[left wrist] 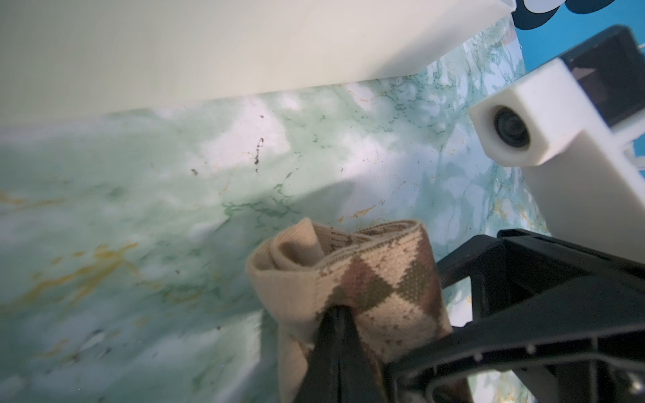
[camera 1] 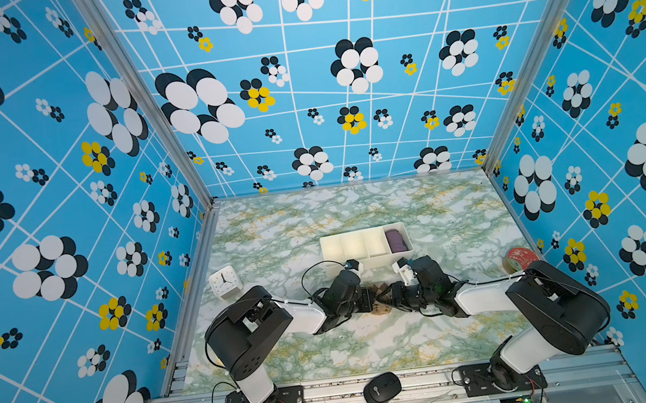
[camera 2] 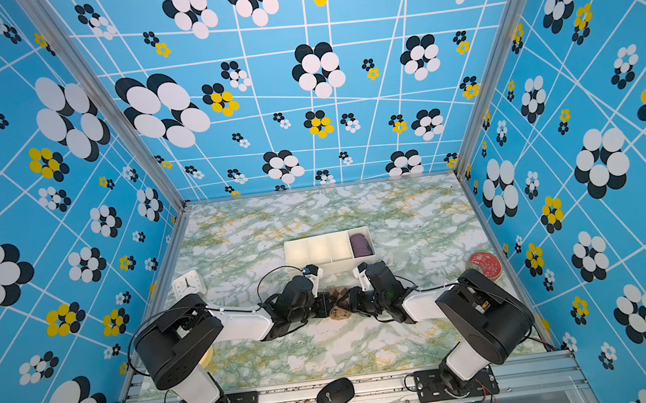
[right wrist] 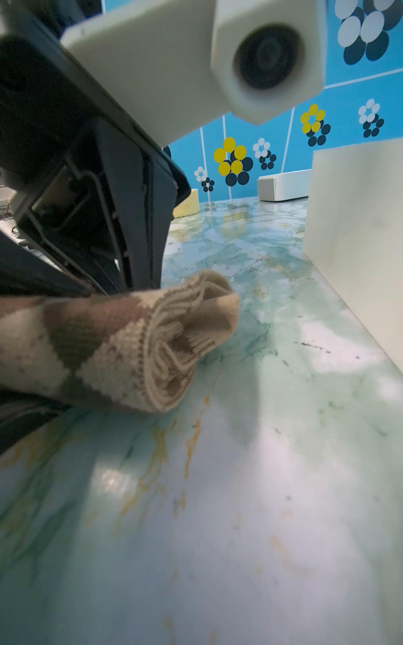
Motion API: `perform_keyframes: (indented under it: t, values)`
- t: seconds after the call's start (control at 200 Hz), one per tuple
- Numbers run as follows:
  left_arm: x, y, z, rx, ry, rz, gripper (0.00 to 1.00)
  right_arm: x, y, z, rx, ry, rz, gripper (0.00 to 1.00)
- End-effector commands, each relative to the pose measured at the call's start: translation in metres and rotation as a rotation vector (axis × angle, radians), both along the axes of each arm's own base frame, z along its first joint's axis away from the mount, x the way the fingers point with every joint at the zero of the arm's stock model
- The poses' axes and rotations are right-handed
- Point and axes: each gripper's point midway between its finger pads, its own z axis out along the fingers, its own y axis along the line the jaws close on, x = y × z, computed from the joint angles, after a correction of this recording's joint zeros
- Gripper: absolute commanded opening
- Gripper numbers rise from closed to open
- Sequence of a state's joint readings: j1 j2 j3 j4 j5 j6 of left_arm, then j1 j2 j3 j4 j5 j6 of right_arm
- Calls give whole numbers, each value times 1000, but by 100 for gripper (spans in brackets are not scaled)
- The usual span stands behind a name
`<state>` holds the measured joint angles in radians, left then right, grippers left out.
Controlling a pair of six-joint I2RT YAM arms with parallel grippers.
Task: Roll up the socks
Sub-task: 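Grasp the argyle sock roll end with the right gripper beside the left gripper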
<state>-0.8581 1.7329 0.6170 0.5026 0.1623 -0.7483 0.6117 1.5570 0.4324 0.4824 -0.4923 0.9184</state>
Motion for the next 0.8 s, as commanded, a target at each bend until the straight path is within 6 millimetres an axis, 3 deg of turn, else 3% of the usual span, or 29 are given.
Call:
perform_keyframes:
  t: [0.0,0.495,0.6,0.76,0.795]
  values:
    - [-66,57,-90,288,304,-36,0,11,10,10,42,-43,-3,40]
    - [-66,51,-93,265,314,-44,0,12,26,14,70,-59,21,31]
    - [-67,50,-93,262,313,-47,0,12,27,13,52,-66,22,23]
    - [-66,50,-90,257,307,-46,0,10,27,14,-31,-100,43,0]
    - [-66,50,-90,257,305,-46,0,9,25,14,-61,-106,48,0]
